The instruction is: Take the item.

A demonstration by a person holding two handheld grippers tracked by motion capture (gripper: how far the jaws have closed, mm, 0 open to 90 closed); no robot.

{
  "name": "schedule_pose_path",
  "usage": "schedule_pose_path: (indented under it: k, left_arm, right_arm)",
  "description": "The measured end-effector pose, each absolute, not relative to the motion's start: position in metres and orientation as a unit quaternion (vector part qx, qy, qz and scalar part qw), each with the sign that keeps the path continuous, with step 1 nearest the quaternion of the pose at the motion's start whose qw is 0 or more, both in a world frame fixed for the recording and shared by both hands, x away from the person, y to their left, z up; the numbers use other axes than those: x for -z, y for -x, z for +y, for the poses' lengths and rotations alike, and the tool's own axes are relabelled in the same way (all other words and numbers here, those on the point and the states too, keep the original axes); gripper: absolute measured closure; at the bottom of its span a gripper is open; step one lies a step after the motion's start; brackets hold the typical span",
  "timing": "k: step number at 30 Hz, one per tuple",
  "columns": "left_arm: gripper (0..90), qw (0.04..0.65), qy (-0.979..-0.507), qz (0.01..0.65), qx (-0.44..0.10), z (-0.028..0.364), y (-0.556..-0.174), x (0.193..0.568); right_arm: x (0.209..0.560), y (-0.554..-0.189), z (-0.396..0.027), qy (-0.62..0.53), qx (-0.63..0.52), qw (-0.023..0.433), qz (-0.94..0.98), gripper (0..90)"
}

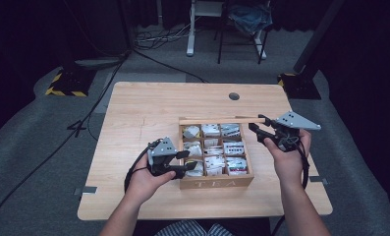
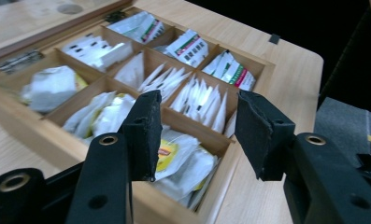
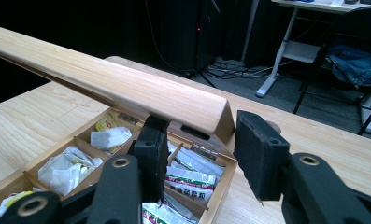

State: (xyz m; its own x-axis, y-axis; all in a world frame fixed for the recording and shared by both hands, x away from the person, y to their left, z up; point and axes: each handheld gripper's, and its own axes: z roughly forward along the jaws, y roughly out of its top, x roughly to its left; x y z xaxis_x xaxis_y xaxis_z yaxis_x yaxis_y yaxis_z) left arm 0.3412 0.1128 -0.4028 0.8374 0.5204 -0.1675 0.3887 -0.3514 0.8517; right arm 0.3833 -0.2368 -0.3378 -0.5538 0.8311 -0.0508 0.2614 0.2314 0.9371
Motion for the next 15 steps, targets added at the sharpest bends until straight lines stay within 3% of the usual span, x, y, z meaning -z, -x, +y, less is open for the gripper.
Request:
schedule_pose_path:
  k: [10,15]
  left_arm:
    - [59.6,0.496,-0.83,0.252,-0.044,0.083,-0.349,0.409]
    - [70.0,0.486,-0.841,0.235,-0.033,0.068,-0.354,0.414]
  right_arm:
    - [0.339,-0.383,-0.237,-0.372,-0.492,0.288,0.732,55.3]
    - [0.339,-0.383,-0.237,-0.373,-0.492,0.287,0.733,55.3]
